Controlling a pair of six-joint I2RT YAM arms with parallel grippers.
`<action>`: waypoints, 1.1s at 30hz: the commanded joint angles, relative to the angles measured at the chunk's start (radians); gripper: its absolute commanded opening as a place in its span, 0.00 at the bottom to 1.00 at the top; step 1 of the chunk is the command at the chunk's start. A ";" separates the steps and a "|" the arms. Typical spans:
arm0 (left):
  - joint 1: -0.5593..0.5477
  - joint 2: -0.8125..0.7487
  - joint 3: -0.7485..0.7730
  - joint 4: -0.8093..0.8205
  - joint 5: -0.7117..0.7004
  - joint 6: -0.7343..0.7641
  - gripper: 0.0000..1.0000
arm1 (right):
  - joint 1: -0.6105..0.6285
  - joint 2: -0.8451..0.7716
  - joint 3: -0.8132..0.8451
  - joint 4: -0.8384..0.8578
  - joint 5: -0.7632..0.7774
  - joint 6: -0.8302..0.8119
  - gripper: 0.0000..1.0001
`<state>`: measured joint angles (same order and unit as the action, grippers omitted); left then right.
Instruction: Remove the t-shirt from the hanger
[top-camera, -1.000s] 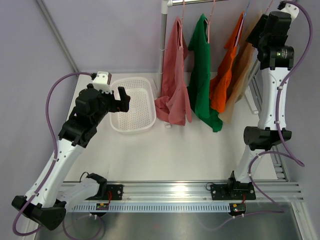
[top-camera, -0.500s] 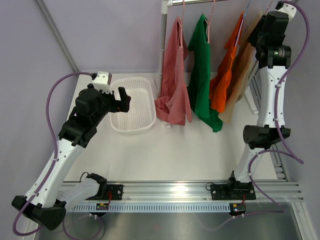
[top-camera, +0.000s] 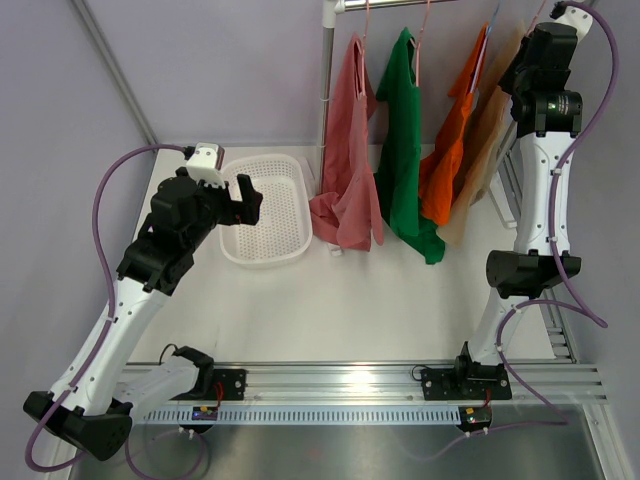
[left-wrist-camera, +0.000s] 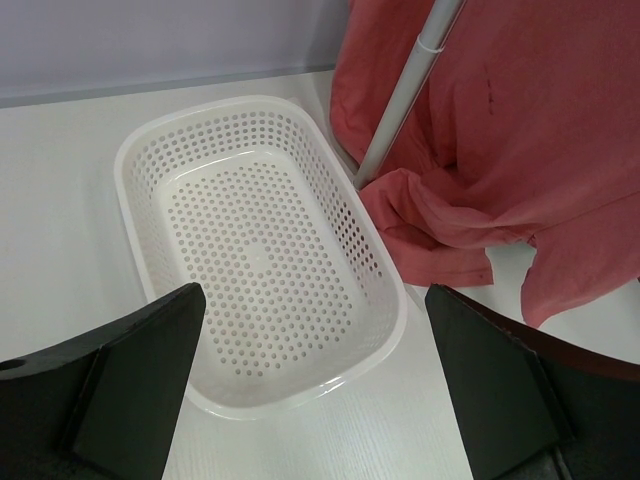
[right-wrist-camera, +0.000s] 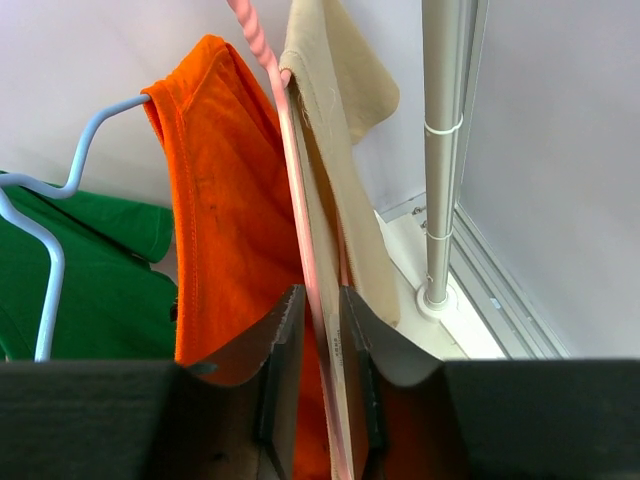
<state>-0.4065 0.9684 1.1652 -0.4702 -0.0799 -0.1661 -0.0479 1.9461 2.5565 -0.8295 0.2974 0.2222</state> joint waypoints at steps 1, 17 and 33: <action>-0.002 0.000 0.005 0.033 0.029 -0.004 0.99 | -0.006 -0.044 -0.002 0.049 0.006 -0.020 0.29; -0.002 0.006 0.005 0.033 0.043 -0.010 0.99 | -0.006 -0.064 -0.001 0.047 0.009 -0.027 0.23; -0.002 0.006 0.007 0.033 0.048 -0.009 0.99 | -0.006 -0.095 0.011 0.082 -0.030 -0.047 0.00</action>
<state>-0.4065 0.9714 1.1652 -0.4698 -0.0578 -0.1688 -0.0486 1.9171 2.5477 -0.8143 0.2901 0.2024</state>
